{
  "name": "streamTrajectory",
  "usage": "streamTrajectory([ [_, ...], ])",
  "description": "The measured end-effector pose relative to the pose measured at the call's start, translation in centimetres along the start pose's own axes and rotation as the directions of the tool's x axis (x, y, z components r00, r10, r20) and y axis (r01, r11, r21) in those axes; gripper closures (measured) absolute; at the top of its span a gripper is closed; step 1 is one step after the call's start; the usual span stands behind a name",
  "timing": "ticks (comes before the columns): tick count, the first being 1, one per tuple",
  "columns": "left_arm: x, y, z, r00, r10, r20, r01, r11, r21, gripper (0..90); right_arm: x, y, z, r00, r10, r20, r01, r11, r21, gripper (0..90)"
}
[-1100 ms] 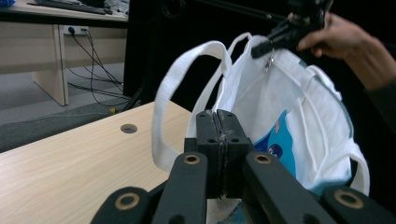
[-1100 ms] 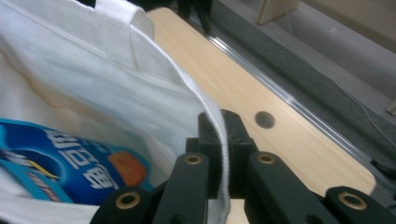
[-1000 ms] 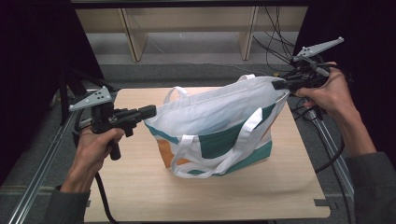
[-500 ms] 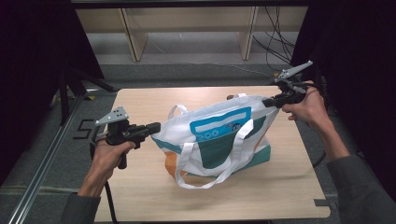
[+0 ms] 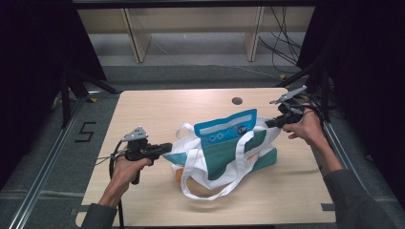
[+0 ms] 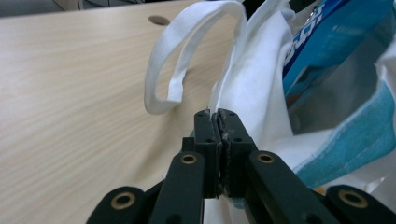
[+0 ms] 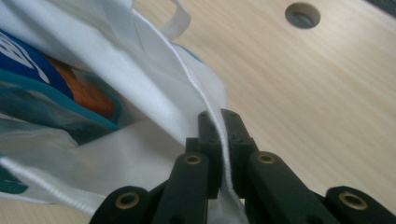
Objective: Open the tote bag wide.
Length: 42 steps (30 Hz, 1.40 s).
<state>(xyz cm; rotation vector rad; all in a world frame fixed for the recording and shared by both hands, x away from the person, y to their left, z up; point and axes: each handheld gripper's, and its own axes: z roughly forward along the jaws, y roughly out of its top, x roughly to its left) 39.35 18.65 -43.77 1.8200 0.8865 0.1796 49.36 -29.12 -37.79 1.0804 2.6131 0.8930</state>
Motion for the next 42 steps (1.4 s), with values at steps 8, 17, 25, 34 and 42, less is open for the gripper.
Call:
streamTrajectory([
  [8, 0.1, -3.2, 2.4, 0.9997, -0.023, 0.011, 0.023, 0.9983, 0.054, 86.4, -0.1, -2.6, 2.7, 0.9996, -0.027, 0.006, 0.027, 0.998, 0.057, 88.5],
  [17, 0.0, -5.2, 4.7, 1.0, -0.001, 0.004, 0.0, 0.9888, 0.15, 86.2, 0.3, -6.0, 5.7, 0.9998, -0.012, -0.014, 0.013, 0.998, 0.058, 88.5],
  [25, -0.2, -4.2, 3.5, 0.9994, -0.031, -0.014, 0.033, 0.9936, 0.108, 80.6, 0.8, -5.8, 3.5, 0.9983, 0.058, 0.01, -0.058, 0.998, -0.021, 76.0],
  [34, -0.2, -3.3, 2.7, 0.999, -0.043, -0.011, 0.044, 0.996, 0.078, 72.8, 5.0, -3.1, -3.4, 0.9913, -0.07, -0.111, 0.047, 0.979, -0.199, 63.7],
  [42, -0.4, -2.0, 3.3, 0.9991, -0.04, 0.015, 0.039, 0.9968, 0.07, 61.9, 8.2, -2.1, -1.4, 0.957, -0.185, -0.223, 0.154, 0.977, -0.148, 44.1],
])
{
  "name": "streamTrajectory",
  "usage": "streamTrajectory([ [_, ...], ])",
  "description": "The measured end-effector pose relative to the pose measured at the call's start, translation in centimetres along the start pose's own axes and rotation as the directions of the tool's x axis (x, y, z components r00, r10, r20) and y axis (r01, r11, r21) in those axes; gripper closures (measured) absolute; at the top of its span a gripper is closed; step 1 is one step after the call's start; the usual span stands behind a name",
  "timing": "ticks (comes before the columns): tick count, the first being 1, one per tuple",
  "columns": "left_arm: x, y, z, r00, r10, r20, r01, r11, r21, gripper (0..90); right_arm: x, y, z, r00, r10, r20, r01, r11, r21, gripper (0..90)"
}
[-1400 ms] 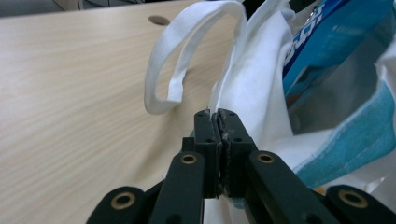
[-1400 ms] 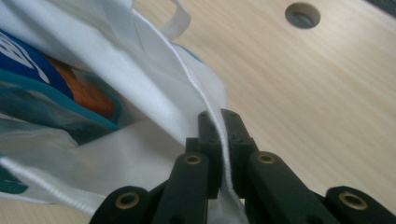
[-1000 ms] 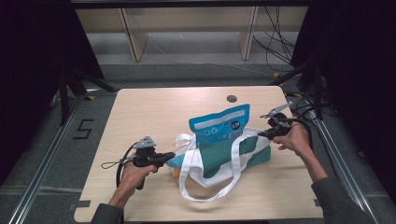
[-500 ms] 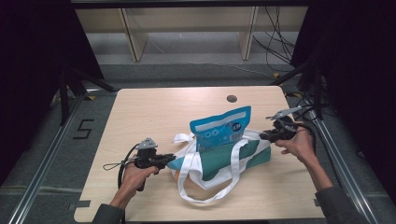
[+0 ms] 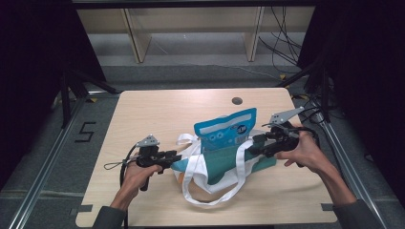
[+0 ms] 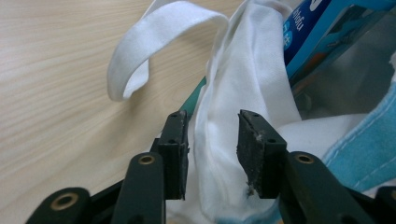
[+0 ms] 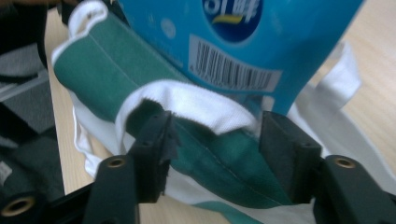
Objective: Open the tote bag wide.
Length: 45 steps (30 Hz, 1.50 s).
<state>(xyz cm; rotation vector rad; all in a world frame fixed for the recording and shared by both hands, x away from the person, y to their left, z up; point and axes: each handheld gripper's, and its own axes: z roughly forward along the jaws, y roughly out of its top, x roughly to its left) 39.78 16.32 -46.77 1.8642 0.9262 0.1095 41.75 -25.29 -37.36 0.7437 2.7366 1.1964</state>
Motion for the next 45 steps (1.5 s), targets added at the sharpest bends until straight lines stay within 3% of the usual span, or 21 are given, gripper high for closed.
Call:
streamTrajectory([
  [3, -0.1, 0.7, 0.5, 0.9998, 0.018, 0.008, -0.019, 0.9997, 0.015, 60.1, -0.1, 0.1, 0.7, 0.9994, -0.033, -0.012, 0.033, 0.999, 0.041, 42.9],
  [7, -0.1, 1.5, 1.1, 0.9996, 0.023, 0.015, -0.024, 0.9995, 0.019, 58.4, 0.5, 0.1, 1.4, 0.9964, -0.083, 0.014, 0.082, 0.993, 0.083, 40.6],
  [10, 0.1, 1.9, 1.5, 0.9997, 0.023, 0.009, -0.023, 0.9989, 0.04, 56.2, 0.6, 0.8, 0.8, 0.9956, -0.09, 0.024, 0.088, 0.994, 0.063, 37.8],
  [12, 0.3, 2.1, 2.1, 0.9998, 0.014, 0.016, -0.015, 0.9971, 0.074, 54.0, 0.4, 1.2, 0.8, 0.9949, -0.08, 0.061, 0.075, 0.994, 0.075, 33.6],
  [16, 0.7, 2.1, 3.1, 1.0, 0.004, -0.002, -0.004, 0.9934, 0.114, 52.4, 0.2, 1.2, 2.2, 0.9949, -0.092, 0.042, 0.086, 0.988, 0.131, 30.3],
  [20, 1.0, 2.2, 3.5, 1.0, -0.004, 0.006, 0.003, 0.9927, 0.121, 52.4, 0.4, 0.9, 2.7, 0.9952, -0.097, -0.014, 0.098, 0.986, 0.138, 38.9],
  [21, 1.0, 2.3, 3.7, 0.9999, -0.012, 0.01, 0.011, 0.9925, 0.121, 53.7, 0.6, 0.7, 2.7, 0.9899, -0.141, -0.019, 0.142, 0.977, 0.159, 47.6],
  [23, 1.0, 2.3, 3.9, 0.9999, -0.017, 0.0, 0.017, 0.9923, 0.123, 53.5, 1.0, 0.2, 2.3, 0.9884, -0.152, -0.002, 0.15, 0.974, 0.172, 56.0],
  [25, 1.2, 2.4, 4.1, 0.9997, -0.025, 0.001, 0.025, 0.9924, 0.121, 52.2, 1.2, -0.5, 1.6, 0.9857, -0.168, 0.003, 0.166, 0.974, 0.155, 67.4],
  [26, 1.3, 2.4, 4.2, 0.9992, -0.034, -0.02, 0.036, 0.9926, 0.116, 50.2, 1.3, -1.1, 1.3, 0.9865, -0.164, 0.003, 0.162, 0.976, 0.148, 69.6],
  [29, 1.3, 2.5, 4.3, 0.9991, -0.041, -0.008, 0.041, 0.9919, 0.12, 49.4, 1.3, -3.4, 1.3, 0.9907, -0.13, -0.039, 0.135, 0.977, 0.165, 75.9],
  [33, 0.9, 2.6, 4.5, 0.9999, -0.004, -0.011, 0.006, 0.99, 0.141, 60.0, 1.8, -6.7, 3.8, 0.9879, -0.132, -0.081, 0.147, 0.962, 0.229, 81.2],
  [34, 0.9, 2.6, 4.6, 0.9998, 0.006, -0.02, -0.003, 0.9891, 0.147, 62.9, 2.0, -7.3, 4.4, 0.989, -0.136, -0.059, 0.146, 0.959, 0.242, 82.2],
  [36, 1.0, 2.5, 4.9, 0.9994, 0.018, -0.028, -0.014, 0.9894, 0.144, 74.7, 2.2, -8.4, 5.5, 0.9883, -0.132, -0.077, 0.146, 0.961, 0.234, 85.0],
  [38, 1.1, 2.4, 5.2, 0.9984, 0.046, -0.033, -0.04, 0.9865, 0.159, 81.0, 2.7, -9.5, 6.6, 0.9891, -0.133, -0.062, 0.145, 0.951, 0.273, 85.5],
  [39, 1.3, 2.3, 5.3, 0.9977, 0.051, -0.044, -0.043, 0.9866, 0.158, 83.6, 3.0, -10.2, 7.1, 0.9907, -0.11, -0.08, 0.128, 0.954, 0.27, 85.7],
  [40, 1.7, 2.2, 5.5, 0.998, 0.04, -0.05, -0.032, 0.9884, 0.149, 84.2, 3.2, -10.6, 7.0, 0.995, -0.079, -0.062, 0.091, 0.968, 0.234, 85.8],
  [41, 2.3, 2.1, 5.7, 0.9976, 0.027, -0.064, -0.017, 0.9862, 0.165, 84.7, 3.0, -10.8, 7.0, 0.9929, -0.097, -0.069, 0.109, 0.974, 0.197, 85.8],
  [42, 2.7, 1.9, 6.0, 0.9979, -0.003, -0.064, 0.013, 0.987, 0.16, 84.7, 3.4, -11.1, 6.8, 0.998, -0.042, -0.048, 0.05, 0.978, 0.202, 85.7],
  [43, 2.8, 1.8, 6.1, 0.9984, -0.023, -0.052, 0.031, 0.9872, 0.156, 84.7, 3.6, -11.2, 6.8, 0.9985, -0.041, -0.038, 0.047, 0.98, 0.194, 85.6],
  [45, 2.2, 1.8, 5.7, 0.9972, 0.005, -0.075, 0.005, 0.9896, 0.144, 83.6, 3.8, -10.9, 6.6, 0.9989, -0.042, -0.023, 0.046, 0.976, 0.212, 85.3],
])
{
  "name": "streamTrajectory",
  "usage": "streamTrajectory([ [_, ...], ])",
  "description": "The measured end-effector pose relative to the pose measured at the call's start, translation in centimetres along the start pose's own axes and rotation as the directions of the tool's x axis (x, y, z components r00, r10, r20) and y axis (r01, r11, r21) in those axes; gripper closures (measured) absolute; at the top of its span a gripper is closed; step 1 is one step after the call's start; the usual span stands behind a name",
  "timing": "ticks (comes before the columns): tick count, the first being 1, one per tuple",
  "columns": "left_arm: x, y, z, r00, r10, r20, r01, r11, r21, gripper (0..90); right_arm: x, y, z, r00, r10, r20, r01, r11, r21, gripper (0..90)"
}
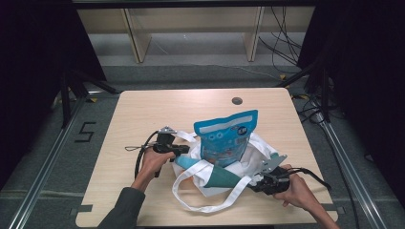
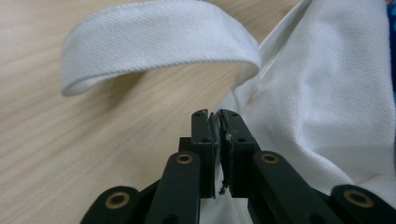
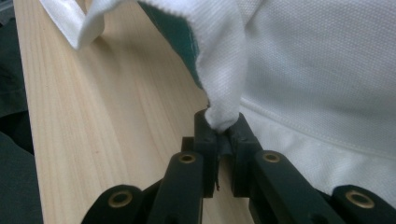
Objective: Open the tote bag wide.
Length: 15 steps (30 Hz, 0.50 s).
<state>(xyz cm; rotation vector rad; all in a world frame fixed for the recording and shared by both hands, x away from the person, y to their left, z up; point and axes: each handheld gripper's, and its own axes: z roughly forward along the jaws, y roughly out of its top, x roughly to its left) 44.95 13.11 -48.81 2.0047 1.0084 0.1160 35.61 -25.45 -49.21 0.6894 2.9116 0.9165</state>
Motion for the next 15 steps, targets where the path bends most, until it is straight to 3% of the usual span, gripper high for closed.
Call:
streamTrajectory([
  [1, -0.3, 0.1, -0.5, 1.0, 0.004, -0.007, -0.004, 0.9999, -0.009, 82.3, 0.1, 0.1, -0.2, 1.0, 0.003, 0.003, -0.003, 1.0, 0.006, 85.0],
  [3, -0.9, 0.3, -2.1, 0.9988, 0.027, -0.041, -0.028, 0.9993, -0.024, 74.5, 0.0, 0.4, -1.3, 0.9998, -0.018, 0.009, 0.018, 0.999, -0.031, 83.2],
  [4, -1.2, 0.4, -2.9, 0.9986, 0.032, -0.042, -0.034, 0.9988, -0.036, 73.7, 0.0, 0.5, -2.0, 1.0, -0.002, 0.006, 0.003, 0.999, -0.043, 81.1],
  [6, -2.1, 0.6, -4.5, 0.9991, 0.031, -0.029, -0.033, 0.9962, -0.08, 71.9, -0.1, 0.7, -4.0, 0.9987, 0.04, -0.032, -0.043, 0.992, -0.117, 73.6],
  [7, -2.6, 0.6, -5.1, 0.9992, 0.037, -0.018, -0.038, 0.9947, -0.095, 70.7, -0.3, 1.0, -5.2, 0.9995, 0.028, -0.015, -0.03, 0.989, -0.147, 70.3],
  [9, -3.5, 0.8, -6.0, 0.9986, 0.053, 0.006, -0.052, 0.9909, -0.124, 68.3, -0.2, 1.7, -7.5, 0.999, 0.045, -0.001, -0.044, 0.974, -0.221, 66.7],
  [11, -4.4, 0.9, -6.5, 0.9984, 0.042, 0.039, -0.036, 0.9888, -0.145, 65.1, -0.8, 2.3, -9.0, 0.9978, 0.066, 0.005, -0.063, 0.959, -0.275, 63.7],
  [12, -4.4, 0.9, -6.5, 0.9984, 0.042, 0.039, -0.036, 0.9888, -0.145, 62.9, -1.4, 2.7, -9.7, 0.9981, 0.06, 0.018, -0.051, 0.948, -0.315, 61.2],
  [13, -5.3, 0.8, -6.9, 0.997, 0.047, 0.062, -0.037, 0.9882, -0.149, 59.2, -1.8, 3.1, -10.2, 0.9951, 0.095, 0.027, -0.08, 0.933, -0.35, 58.8],
  [15, -5.9, 0.7, -7.0, 0.9946, 0.045, 0.093, -0.031, 0.9873, -0.156, 55.1, -2.9, 3.8, -10.7, 0.9912, 0.119, 0.059, -0.091, 0.933, -0.347, 56.4],
])
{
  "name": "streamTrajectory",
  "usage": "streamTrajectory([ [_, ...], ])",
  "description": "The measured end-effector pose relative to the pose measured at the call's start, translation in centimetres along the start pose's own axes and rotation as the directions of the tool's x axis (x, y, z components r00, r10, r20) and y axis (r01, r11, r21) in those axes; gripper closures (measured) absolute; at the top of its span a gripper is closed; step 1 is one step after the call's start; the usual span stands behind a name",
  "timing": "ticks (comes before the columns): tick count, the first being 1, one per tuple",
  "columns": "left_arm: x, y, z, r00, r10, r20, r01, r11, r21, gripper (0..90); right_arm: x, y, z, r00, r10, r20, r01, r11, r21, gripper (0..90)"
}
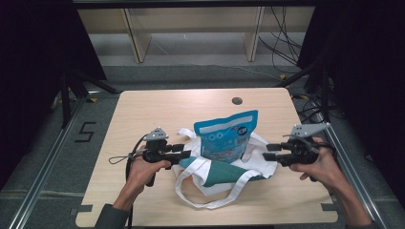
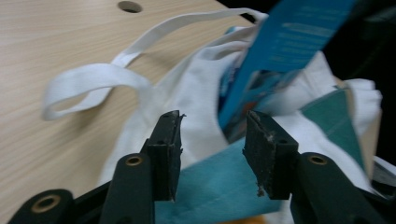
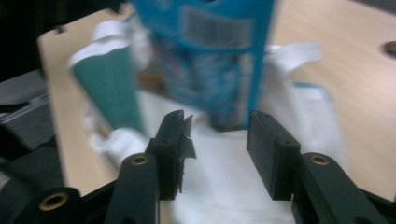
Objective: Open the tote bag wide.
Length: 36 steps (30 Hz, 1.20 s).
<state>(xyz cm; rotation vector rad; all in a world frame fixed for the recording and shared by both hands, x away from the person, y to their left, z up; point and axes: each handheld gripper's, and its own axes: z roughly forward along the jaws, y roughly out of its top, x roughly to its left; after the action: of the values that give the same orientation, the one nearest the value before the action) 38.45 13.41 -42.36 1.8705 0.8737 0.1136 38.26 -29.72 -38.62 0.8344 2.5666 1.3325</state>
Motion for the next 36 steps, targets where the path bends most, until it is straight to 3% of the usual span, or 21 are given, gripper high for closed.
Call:
streamTrajectory([
  [2, -0.5, 0.0, 0.0, 0.9998, 0.004, 0.02, -0.004, 1.0, 0.003, 53.0, -0.6, 0.4, 0.1, 0.9996, 0.004, 0.026, -0.004, 1.0, -0.002, 55.4],
  [3, -1.1, 0.1, 0.2, 0.9993, 0.016, 0.032, -0.017, 0.9998, 0.007, 47.3, -2.1, 1.2, 1.0, 0.9963, 0.005, 0.086, -0.008, 0.999, 0.039, 52.4],
  [5, -1.4, 0.1, 0.4, 0.9988, 0.034, 0.034, -0.035, 0.9993, 0.015, 45.4, -2.9, 1.6, 1.8, 0.9938, 0.005, 0.111, -0.012, 0.998, 0.067, 49.4],
  [8, -1.4, 0.0, 0.9, 0.9971, 0.034, 0.068, -0.035, 0.9992, 0.018, 45.0, -4.2, 2.0, 3.5, 0.9943, 0.015, 0.105, -0.027, 0.994, 0.11, 47.3],
  [9, -1.4, 0.0, 1.0, 0.9975, 0.021, 0.067, -0.022, 0.9996, 0.016, 44.9, -4.6, 2.1, 3.9, 0.9957, 0.008, 0.092, -0.02, 0.991, 0.133, 47.2],
  [12, -1.7, 0.2, 1.3, 0.992, -0.014, 0.125, 0.012, 0.9998, 0.017, 44.2, -5.2, 2.2, 5.2, 0.9964, 0.033, 0.079, -0.046, 0.983, 0.177, 45.4],
  [14, -2.0, 0.3, 1.8, 0.9925, 0.025, 0.12, -0.031, 0.9981, 0.052, 41.6, -5.6, 2.2, 5.9, 0.9959, 0.033, 0.085, -0.047, 0.984, 0.17, 44.9],
  [15, -2.3, 0.3, 2.2, 0.9934, 0.031, 0.11, -0.039, 0.9972, 0.064, 39.9, -5.5, 2.2, 6.2, 0.9949, 0.057, 0.083, -0.07, 0.983, 0.169, 44.9],
  [16, -2.5, 0.3, 2.5, 0.9943, 0.04, 0.099, -0.048, 0.9952, 0.085, 39.0, -5.7, 2.4, 6.1, 0.9969, 0.038, 0.069, -0.05, 0.979, 0.196, 45.0],
  [18, -2.8, 0.2, 3.0, 0.9941, 0.072, 0.082, -0.08, 0.9913, 0.105, 37.8, -5.8, 2.5, 6.3, 0.9973, 0.029, 0.067, -0.042, 0.979, 0.2, 45.3],
  [20, -2.9, 0.1, 3.4, 0.9919, 0.088, 0.091, -0.098, 0.9887, 0.113, 38.3, -6.0, 2.5, 6.6, 0.998, 0.015, 0.062, -0.028, 0.975, 0.218, 45.9],
  [21, -3.0, 0.0, 3.5, 0.9923, 0.085, 0.09, -0.096, 0.9876, 0.124, 39.0, -5.9, 2.5, 6.7, 0.9977, 0.03, 0.061, -0.043, 0.972, 0.233, 47.8],
  [23, -3.0, -0.3, 3.6, 0.9919, 0.09, 0.09, -0.101, 0.9865, 0.129, 45.1, -6.1, 2.4, 7.0, 0.9982, 0.013, 0.059, -0.027, 0.971, 0.239, 55.1],
  [25, -3.2, -0.8, 3.7, 0.9888, 0.097, 0.113, -0.112, 0.9844, 0.135, 57.3, -6.4, 2.3, 7.4, 0.9979, 0.0, 0.065, -0.016, 0.969, 0.248, 63.9],
  [27, -3.6, -1.4, 3.8, 0.9851, 0.146, 0.091, -0.159, 0.9756, 0.152, 61.0, -6.4, 2.2, 7.8, 0.9982, -0.009, 0.059, -0.008, 0.961, 0.278, 71.1],
  [28, -3.7, -1.5, 3.8, 0.983, 0.162, 0.087, -0.173, 0.974, 0.146, 66.3, -6.6, 2.2, 8.0, 0.9974, -0.022, 0.069, 0.001, 0.959, 0.283, 82.4],
  [29, -3.8, -1.8, 3.7, 0.9831, 0.161, 0.087, -0.172, 0.9745, 0.144, 69.6, -6.7, 2.2, 8.1, 0.9968, -0.015, 0.079, -0.008, 0.961, 0.275, 85.6],
  [30, -4.0, -1.9, 3.6, 0.9807, 0.176, 0.085, -0.188, 0.971, 0.148, 73.0, -6.5, 2.1, 8.4, 0.9961, 0.004, 0.088, -0.025, 0.969, 0.247, 86.6],
  [31, -4.1, -2.2, 3.5, 0.9767, 0.193, 0.093, -0.205, 0.9677, 0.147, 78.3, -6.8, 2.3, 8.3, 0.9954, -0.022, 0.094, -0.003, 0.968, 0.253, 87.1],
  [32, -4.4, -2.6, 3.5, 0.9744, 0.207, 0.088, -0.218, 0.964, 0.152, 80.0, -6.8, 2.5, 8.3, 0.9934, -0.02, 0.113, -0.007, 0.973, 0.231, 87.4],
  [36, -5.1, -4.5, 3.6, 0.9607, 0.258, 0.101, -0.274, 0.9412, 0.198, 82.2, -7.6, 3.2, 8.2, 0.9879, 0.042, 0.149, -0.067, 0.984, 0.166, 87.7],
])
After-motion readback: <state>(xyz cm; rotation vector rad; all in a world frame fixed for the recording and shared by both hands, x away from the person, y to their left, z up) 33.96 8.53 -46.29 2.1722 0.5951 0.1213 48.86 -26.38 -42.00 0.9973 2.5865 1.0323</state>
